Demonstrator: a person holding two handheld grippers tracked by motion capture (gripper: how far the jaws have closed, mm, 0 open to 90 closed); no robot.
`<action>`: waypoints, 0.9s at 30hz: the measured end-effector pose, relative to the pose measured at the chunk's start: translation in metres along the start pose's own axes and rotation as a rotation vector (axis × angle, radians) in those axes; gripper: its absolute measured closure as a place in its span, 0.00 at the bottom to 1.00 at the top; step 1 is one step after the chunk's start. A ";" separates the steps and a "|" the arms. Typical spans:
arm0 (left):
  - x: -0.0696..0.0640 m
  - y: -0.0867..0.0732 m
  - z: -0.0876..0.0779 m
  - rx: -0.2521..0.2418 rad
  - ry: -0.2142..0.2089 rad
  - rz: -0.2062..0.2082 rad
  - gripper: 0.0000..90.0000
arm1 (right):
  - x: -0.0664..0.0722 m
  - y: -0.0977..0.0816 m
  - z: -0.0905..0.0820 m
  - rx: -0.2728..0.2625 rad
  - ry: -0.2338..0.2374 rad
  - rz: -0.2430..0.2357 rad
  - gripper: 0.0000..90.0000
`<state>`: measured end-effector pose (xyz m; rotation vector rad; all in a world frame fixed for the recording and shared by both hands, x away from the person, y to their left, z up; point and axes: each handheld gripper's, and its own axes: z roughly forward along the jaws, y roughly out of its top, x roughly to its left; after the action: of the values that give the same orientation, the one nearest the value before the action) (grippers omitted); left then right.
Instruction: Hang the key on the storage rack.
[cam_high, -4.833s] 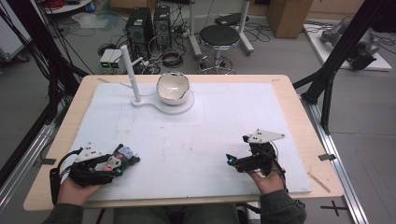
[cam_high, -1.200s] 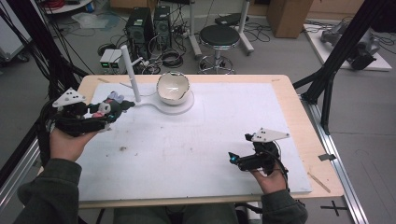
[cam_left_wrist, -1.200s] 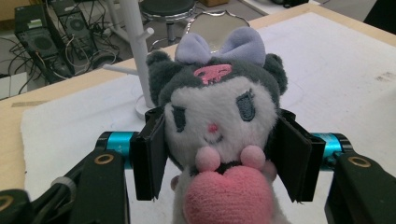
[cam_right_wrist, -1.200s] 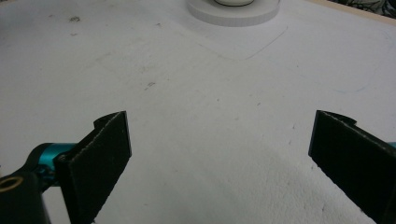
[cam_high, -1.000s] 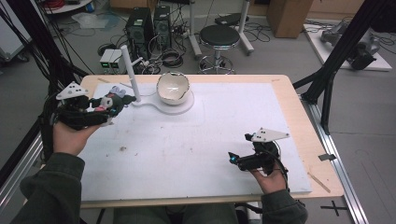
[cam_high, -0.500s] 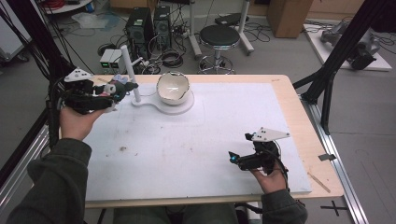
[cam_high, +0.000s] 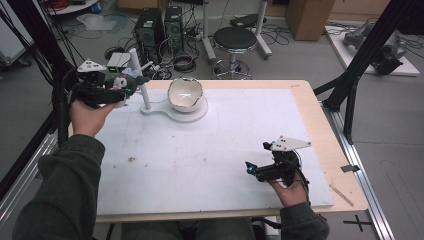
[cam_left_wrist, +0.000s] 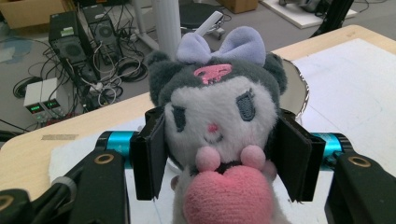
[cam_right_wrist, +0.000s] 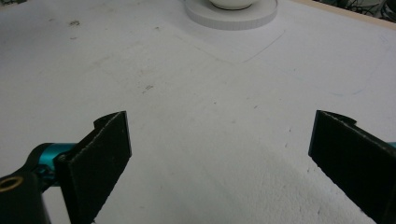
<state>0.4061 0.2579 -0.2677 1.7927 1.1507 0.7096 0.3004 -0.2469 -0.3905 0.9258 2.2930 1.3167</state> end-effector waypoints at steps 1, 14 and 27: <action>0.000 0.000 0.002 0.004 0.002 0.002 0.46 | 0.000 0.000 0.000 0.000 -0.001 0.006 0.05; 0.006 0.001 0.021 0.017 0.044 -0.031 0.46 | -0.001 -0.001 0.000 0.000 0.002 0.009 0.05; 0.022 -0.014 0.023 0.052 0.082 -0.069 0.46 | -0.001 -0.001 0.000 -0.004 0.003 0.005 0.05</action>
<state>0.4276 0.2726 -0.2909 1.7716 1.2897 0.7247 0.3009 -0.2480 -0.3910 0.9293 2.2916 1.3251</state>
